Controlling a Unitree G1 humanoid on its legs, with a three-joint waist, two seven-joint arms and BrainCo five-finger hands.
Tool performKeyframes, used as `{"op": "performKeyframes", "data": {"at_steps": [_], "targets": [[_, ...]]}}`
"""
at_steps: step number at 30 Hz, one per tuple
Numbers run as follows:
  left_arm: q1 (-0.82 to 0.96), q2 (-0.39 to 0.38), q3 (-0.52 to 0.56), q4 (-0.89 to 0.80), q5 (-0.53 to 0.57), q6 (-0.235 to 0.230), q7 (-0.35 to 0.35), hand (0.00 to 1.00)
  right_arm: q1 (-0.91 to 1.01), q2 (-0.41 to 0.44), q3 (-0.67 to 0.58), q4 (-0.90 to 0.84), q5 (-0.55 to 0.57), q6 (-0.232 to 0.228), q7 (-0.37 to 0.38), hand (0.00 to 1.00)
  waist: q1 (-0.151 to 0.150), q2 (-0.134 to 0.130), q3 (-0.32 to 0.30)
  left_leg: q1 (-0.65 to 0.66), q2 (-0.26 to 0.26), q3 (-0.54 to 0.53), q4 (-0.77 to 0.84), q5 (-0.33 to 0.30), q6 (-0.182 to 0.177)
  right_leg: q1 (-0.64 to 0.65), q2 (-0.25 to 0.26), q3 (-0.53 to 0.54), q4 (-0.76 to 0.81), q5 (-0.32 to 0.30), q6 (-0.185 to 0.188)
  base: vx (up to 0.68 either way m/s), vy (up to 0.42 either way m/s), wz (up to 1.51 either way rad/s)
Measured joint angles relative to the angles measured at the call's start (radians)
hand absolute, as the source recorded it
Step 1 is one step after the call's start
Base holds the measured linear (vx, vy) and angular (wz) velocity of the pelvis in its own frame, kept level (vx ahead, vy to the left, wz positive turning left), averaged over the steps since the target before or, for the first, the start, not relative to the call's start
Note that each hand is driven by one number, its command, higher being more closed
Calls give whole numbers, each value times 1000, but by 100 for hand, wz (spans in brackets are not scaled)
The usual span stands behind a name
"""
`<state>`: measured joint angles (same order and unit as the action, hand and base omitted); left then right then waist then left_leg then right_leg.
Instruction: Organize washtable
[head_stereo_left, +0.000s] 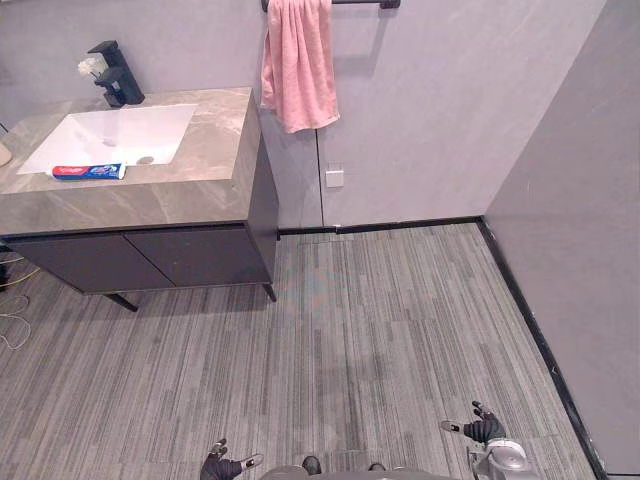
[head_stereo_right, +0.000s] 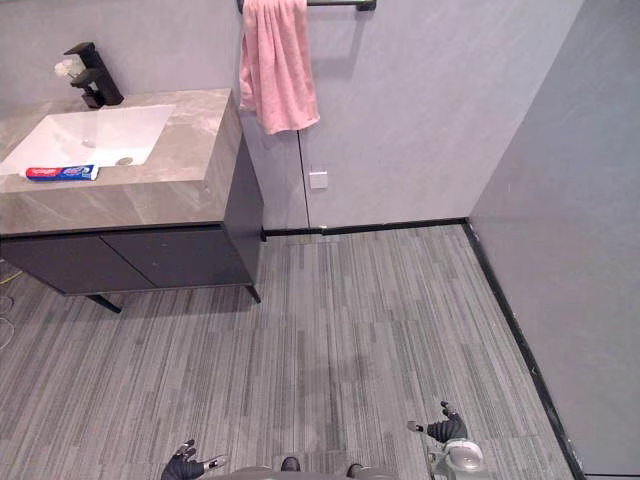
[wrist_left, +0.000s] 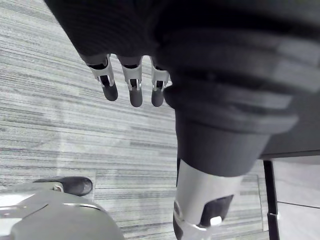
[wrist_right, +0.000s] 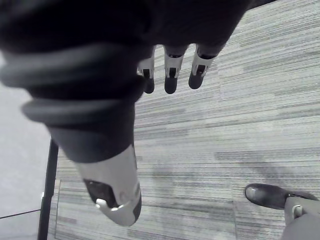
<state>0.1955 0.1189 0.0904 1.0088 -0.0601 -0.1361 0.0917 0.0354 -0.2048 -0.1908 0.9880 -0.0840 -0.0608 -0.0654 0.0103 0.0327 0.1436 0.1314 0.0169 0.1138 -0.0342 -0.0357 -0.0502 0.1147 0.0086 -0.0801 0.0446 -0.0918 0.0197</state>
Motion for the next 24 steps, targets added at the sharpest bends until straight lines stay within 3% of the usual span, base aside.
{"op": "performKeyframes", "data": {"at_steps": [24], "targets": [[-21, 2, 0, -9, 16, 0, 20, 0, -10, 20, -6, 19, 76, 4, 1, 0, 2, -2, 0, 3, 2, 28, -23, 0, 1, -7, 6, 12, -15, 2, -3, -2, -2, -2]]}}
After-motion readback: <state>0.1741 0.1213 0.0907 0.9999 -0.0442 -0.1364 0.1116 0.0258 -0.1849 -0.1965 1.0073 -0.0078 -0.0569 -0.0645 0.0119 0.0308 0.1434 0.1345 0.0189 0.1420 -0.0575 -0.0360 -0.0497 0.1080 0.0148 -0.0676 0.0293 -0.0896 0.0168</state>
